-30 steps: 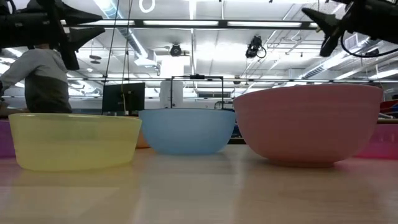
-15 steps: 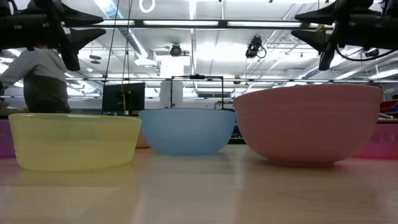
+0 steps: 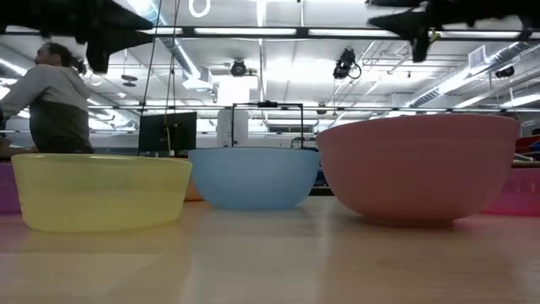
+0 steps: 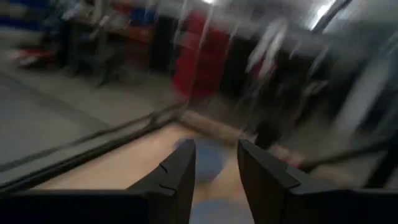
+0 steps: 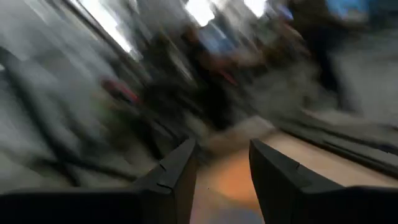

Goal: Nest bowls inside each other
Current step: Stack the orange bowl on top of the light blue bowl

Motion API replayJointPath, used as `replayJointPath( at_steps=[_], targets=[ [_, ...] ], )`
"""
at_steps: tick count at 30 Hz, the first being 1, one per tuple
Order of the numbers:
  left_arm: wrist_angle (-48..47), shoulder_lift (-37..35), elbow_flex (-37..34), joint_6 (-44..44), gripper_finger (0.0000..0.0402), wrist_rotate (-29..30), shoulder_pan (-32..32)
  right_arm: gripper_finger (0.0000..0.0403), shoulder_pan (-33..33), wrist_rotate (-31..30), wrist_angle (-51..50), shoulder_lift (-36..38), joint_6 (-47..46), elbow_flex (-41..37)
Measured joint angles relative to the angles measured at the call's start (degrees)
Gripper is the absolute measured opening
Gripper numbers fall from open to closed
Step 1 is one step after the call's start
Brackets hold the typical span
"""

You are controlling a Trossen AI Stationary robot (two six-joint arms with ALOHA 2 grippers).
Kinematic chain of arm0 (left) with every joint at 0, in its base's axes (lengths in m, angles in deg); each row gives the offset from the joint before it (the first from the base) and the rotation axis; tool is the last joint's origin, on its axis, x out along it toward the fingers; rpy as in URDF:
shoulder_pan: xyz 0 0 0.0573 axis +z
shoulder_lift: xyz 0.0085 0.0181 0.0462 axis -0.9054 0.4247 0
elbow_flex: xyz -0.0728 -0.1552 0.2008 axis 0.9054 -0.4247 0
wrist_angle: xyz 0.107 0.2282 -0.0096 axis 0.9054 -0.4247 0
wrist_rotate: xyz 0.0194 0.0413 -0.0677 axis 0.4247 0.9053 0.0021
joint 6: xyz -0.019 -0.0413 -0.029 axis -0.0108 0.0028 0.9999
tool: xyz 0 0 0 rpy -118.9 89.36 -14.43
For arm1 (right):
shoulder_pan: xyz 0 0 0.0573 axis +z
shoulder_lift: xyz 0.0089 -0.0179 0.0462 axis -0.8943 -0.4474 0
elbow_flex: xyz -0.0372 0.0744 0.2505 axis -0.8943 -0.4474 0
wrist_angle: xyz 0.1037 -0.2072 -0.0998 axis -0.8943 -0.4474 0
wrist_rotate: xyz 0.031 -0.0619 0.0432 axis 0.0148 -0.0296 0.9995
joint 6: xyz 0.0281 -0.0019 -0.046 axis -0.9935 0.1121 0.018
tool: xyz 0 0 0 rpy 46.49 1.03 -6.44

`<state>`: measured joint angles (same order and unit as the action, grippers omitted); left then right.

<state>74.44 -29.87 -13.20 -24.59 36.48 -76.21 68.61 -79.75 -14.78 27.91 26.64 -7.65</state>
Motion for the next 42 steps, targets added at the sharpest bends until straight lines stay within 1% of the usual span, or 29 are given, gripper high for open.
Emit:
replayJointPath(
  at_steps=[1,3,5,7,9,10,13,15,17,19,22,26,31,35,38,42],
  targets=[
    [-5.11,3.93,4.39,-0.45,0.0129,0.89,0.09,0.0134,0.06,-2.92,-9.15,-3.35,1.27,5.96],
    [-16.46,11.71,13.98,-1.08,0.0129,1.43,0.40,0.0131,0.00,-6.61,-25.40,-11.29,2.03,18.15],
    [-30.71,19.71,23.75,-0.18,0.0129,1.68,0.96,0.0129,-0.20,-8.72,-38.76,-19.61,0.65,29.86],
    [-44.69,27.48,32.85,3.03,0.0129,2.04,1.86,0.0127,-0.63,-9.73,-52.08,-27.71,-1.85,40.16],
    [-57.96,34.30,39.72,6.82,0.0129,2.01,2.57,0.0125,-1.18,-10.07,-62.54,-35.65,-5.28,48.80],
    [-62.60,37.36,42.30,8.03,0.0129,2.03,2.83,0.0125,-1.42,-10.11,-66.73,-39.16,-6.73,52.53],
    [-70.88,43.85,46.75,8.33,0.0129,1.89,2.89,0.0125,-1.89,-10.20,-75.62,-48.43,-8.59,60.94],
    [-71.10,46.67,47.37,6.27,0.0129,0.35,2.89,0.0125,-2.01,-9.44,-78.93,-53.37,-8.95,64.33],
    [-70.91,48.29,47.37,4.86,0.0129,-2.29,2.89,0.0125,-2.04,-8.63,-79.90,-56.65,-9.01,66.32],
    [-70.94,49.60,47.36,3.92,0.0129,-3.69,2.89,0.0125,-1.97,-8.11,-79.77,-58.69,-8.85,67.30],
    [-70.75,50.21,46.95,1.41,0.0129,-3.82,2.65,0.0123,-1.97,-6.68,-79.80,-60.38,-9.00,67.37],
    [-69.51,50.11,45.36,-5.36,0.0129,-4.52,2.63,0.0123,-1.94,-5.75,-79.78,-60.27,-10.24,67.43],
    [-65.82,49.95,41.64,-15.42,0.0129,-8.48,2.84,0.0123,-2.10,-4.42,-79.99,-59.69,-11.76,67.43],
    [-58.47,50.32,35.95,-22.31,0.0129,-11.12,4.00,0.0123,-2.08,-3.81,-80.43,-59.78,-11.86,67.43],
    [-52.30,50.32,31.59,-24.04,0.0129,-12.56,5.94,0.0123,-1.47,-4.54,-80.70,-59.62,-11.89,67.42],
    [-48.98,50.59,27.59,-23.85,0.0129,-14.66,8.59,0.0123,-0.20,-4.73,-81.34,-58.37,-12.05,67.41]
  ],
)
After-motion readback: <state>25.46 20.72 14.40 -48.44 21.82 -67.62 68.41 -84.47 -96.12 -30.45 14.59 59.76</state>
